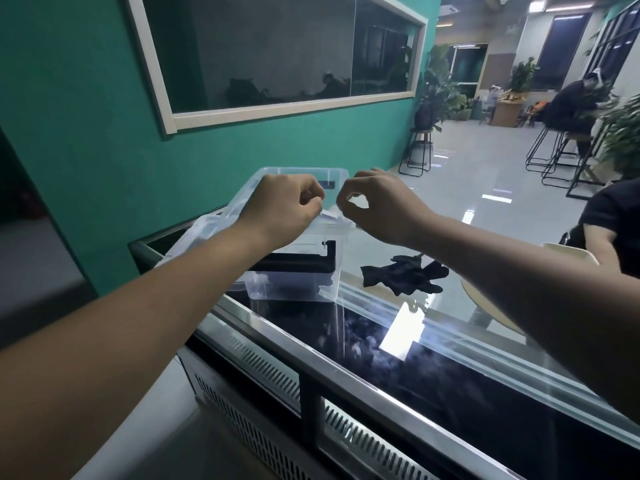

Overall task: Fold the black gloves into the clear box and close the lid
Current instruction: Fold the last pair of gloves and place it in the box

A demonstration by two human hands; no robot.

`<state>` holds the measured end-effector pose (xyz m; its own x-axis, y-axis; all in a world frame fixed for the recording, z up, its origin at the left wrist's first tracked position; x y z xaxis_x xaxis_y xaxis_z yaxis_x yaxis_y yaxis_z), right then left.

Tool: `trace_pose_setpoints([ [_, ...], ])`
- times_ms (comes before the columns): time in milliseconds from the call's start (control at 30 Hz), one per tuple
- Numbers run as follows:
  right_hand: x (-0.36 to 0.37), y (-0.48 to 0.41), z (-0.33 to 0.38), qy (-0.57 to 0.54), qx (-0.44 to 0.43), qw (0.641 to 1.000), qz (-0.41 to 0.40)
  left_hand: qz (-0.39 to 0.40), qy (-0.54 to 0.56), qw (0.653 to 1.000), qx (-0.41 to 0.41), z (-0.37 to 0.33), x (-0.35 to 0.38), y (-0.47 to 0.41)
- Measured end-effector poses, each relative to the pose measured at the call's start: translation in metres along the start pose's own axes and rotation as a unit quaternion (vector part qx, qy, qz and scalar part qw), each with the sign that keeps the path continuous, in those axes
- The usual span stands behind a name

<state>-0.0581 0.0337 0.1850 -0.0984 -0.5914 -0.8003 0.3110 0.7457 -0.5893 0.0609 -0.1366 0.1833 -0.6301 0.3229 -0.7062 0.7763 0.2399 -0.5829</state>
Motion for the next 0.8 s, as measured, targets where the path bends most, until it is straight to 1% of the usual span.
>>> trace_pose_setpoints([
  [100,-0.004,0.018,-0.018,0.011,0.011,1.000,-0.013,-0.002,0.017,0.999,0.036,-0.018,0.018,0.001],
  [267,-0.005,0.059,-0.051,0.005,0.058,0.998,-0.001,-0.004,0.034,0.996,0.083,-0.045,0.051,0.002],
  [400,0.004,0.098,-0.073,-0.007,0.109,0.994,0.016,-0.026,-0.017,0.987,0.158,-0.063,0.083,0.015],
  [500,0.020,0.127,-0.085,-0.011,0.145,0.989,0.010,-0.006,-0.036,0.983,0.178,-0.070,0.113,0.028],
  [567,0.031,0.147,-0.092,-0.020,0.180,0.983,0.013,0.034,-0.008,0.989,0.144,-0.067,0.135,0.037],
  [667,0.050,0.174,-0.098,-0.030,0.237,0.971,0.002,0.092,0.028,0.993,0.061,-0.051,0.167,0.048],
  [800,0.067,0.203,-0.107,-0.022,0.289,0.957,-0.020,0.138,0.019,0.990,-0.012,-0.031,0.201,0.061],
])
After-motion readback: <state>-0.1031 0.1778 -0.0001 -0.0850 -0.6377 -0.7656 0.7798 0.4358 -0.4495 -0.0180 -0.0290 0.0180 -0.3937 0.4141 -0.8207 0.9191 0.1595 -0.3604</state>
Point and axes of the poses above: each hand's wrist, its own y-axis away from the middle knuckle, its own x-axis out of the palm, z = x × y, the point moved 1 cm from there along -y, towards the middle knuckle, and after that the axes turned 2 degrees about y, right-handed, at the moved point
